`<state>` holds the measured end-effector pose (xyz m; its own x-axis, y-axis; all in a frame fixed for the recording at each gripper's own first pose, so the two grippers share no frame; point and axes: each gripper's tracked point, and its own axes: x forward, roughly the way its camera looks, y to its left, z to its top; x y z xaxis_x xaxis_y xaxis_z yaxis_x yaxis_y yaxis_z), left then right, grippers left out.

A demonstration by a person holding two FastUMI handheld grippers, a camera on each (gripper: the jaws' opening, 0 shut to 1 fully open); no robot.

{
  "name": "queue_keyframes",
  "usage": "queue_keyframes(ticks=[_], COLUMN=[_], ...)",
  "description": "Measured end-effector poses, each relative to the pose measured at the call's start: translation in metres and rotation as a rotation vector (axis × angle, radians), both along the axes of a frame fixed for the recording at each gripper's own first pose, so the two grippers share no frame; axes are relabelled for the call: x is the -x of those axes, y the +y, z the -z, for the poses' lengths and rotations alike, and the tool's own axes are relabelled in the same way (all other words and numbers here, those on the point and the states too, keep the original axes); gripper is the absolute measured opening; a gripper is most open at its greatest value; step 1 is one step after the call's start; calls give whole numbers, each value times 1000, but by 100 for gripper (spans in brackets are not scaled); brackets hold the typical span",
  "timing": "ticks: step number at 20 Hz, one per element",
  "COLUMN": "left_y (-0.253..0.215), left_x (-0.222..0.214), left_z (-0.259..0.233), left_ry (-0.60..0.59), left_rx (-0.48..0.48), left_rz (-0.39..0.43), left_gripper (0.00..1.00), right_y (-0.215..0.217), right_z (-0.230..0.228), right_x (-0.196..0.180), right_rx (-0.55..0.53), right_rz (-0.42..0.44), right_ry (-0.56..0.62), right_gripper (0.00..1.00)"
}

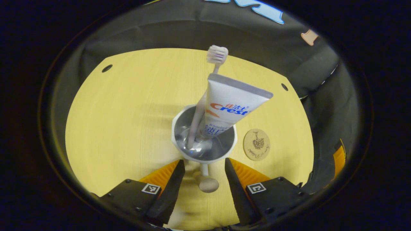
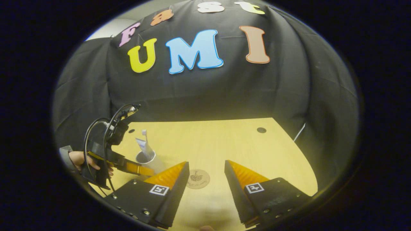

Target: Put the toothbrush and toothpaste on the desktop into the cup, then pick up the cup and place it on the coaster on the desktop.

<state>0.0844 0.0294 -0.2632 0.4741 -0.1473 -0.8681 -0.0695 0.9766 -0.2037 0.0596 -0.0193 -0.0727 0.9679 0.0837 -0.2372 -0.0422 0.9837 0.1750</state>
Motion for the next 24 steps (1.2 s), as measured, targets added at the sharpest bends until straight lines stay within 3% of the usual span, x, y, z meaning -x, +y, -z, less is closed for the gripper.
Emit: queue_keyframes(ticks=[1, 3, 4, 5, 7, 8, 10, 11, 12, 17, 18, 24], left_y=[1, 2, 2, 1, 4, 4, 3, 0, 1, 5, 5, 0], left_x=[-1, -4, -4, -5, -5, -4, -4, -2, -2, -1, 1, -4], left_z=[2, 3, 7, 8, 9, 11, 16, 20, 20, 25, 25, 25], left_ry=[4, 9, 12, 15, 22, 27, 38, 47, 50, 38, 37, -28], left_rx=[-10, -21, -24, -25, -32, -29, -21, -18, -24, -132, -151, -196], left_rz=[-3, -9, -13, -17, -26, -30, -42, -46, -46, 0, 17, 56], left_gripper=[83, 79, 67, 65, 65, 71, 66, 62, 51, 41, 35, 32], right_y=[-1, -4, -6, -6, -7, -8, -8, -8, -9, -12, -13, -17], right_z=[2, 2, 3, 6, 9, 9, 11, 11, 11, 15, 16, 20], right_x=[1, 2, 4, 5, 7, 8, 9, 10, 11, 13, 14, 13], right_rx=[-1, 0, 1, 1, -5, -9, -14, -14, -12, -15, -20, -48], right_rz=[1, 4, 7, 8, 9, 11, 14, 15, 16, 21, 22, 32], right_ry=[4, 6, 8, 13, 23, 27, 32, 32, 31, 38, 42, 53], right_gripper=[68, 71, 71, 71, 71, 71, 72, 71, 71, 71, 72, 71])
